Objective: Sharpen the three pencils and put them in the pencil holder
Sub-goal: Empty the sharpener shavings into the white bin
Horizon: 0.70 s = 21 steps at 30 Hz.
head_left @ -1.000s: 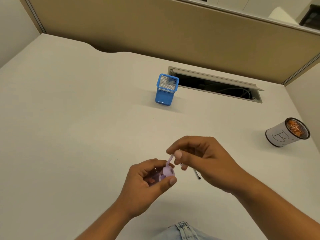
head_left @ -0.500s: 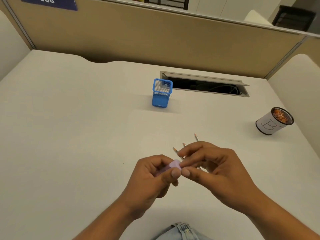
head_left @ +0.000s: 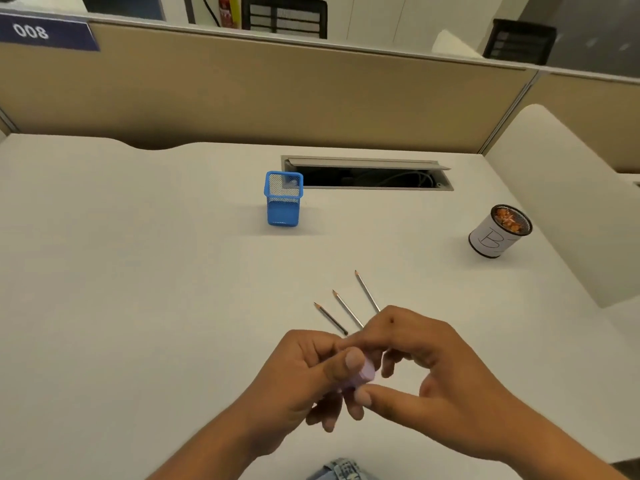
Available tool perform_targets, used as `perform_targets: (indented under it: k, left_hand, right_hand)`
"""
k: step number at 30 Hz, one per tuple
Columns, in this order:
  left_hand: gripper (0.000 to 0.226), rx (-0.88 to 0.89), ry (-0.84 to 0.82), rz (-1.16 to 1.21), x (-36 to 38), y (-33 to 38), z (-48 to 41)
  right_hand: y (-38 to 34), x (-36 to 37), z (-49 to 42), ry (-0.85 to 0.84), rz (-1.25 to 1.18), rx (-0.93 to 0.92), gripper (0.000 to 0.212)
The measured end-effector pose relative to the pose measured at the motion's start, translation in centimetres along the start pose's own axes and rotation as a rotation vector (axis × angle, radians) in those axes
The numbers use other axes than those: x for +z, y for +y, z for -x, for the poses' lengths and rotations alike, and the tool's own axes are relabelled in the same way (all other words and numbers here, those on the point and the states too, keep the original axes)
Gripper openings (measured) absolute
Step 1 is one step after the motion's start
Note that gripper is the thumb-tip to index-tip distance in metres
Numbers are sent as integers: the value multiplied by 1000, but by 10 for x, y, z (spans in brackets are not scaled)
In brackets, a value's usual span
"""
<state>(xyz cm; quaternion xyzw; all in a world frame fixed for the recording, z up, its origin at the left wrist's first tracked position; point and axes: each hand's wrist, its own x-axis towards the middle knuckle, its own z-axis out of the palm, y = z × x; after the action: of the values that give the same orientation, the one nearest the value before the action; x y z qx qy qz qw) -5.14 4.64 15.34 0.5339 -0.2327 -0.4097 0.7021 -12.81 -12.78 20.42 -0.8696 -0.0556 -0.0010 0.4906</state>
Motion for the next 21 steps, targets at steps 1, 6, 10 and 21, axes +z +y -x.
perform_targets:
  k: [1,6,10,21]
  left_hand:
    - [50,10,-12,-15,8,1,-8]
    - [52,78,89,-288,46,7,-53]
    - [66,68,194,-843,87,4,-101]
    - [34,153,416,-1110,171,-24,-281]
  right_hand:
    - [2,-10,1,-11,53,-26,24]
    - [24,-66,7,106,159,-14,10]
    - [59,-108,14,247,198,76,14]
    - [168,-207,-24,625,355,200,32]
